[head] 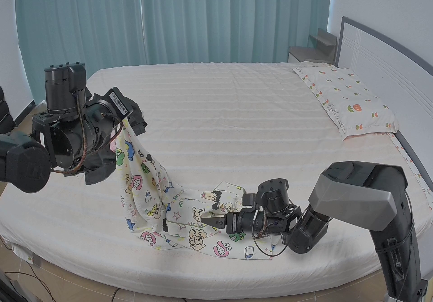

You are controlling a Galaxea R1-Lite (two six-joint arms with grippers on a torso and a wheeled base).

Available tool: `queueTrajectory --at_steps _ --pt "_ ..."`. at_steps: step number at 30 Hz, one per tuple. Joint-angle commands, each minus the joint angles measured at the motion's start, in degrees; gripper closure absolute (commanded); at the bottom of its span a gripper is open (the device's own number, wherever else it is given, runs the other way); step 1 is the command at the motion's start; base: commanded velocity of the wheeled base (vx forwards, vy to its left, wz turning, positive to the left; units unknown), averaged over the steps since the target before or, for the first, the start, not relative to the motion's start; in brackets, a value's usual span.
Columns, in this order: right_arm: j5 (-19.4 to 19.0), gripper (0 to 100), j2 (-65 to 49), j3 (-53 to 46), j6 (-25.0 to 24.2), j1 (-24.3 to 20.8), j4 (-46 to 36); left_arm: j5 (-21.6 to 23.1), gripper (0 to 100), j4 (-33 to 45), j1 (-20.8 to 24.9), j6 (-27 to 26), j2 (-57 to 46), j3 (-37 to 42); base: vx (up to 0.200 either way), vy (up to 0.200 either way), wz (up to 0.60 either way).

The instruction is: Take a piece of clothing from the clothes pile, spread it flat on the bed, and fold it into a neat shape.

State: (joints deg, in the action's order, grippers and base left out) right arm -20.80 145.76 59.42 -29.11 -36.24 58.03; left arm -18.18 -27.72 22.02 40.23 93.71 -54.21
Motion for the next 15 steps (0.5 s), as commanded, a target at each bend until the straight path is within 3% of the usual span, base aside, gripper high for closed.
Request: queueTrajectory --at_steps 1,15 --pt "1.9 0 3.9 3.3 3.4 -0.5 -2.0 -0.1 100 0.0 0.7 0.5 0.0 -0.1 0.0 0.0 0.0" --pt "5.7 0 4.4 8.3 6.0 -5.6 -3.1 -0.1 100 0.0 0.7 1.6 0.1 0.0 0.0 0.0 0.0"
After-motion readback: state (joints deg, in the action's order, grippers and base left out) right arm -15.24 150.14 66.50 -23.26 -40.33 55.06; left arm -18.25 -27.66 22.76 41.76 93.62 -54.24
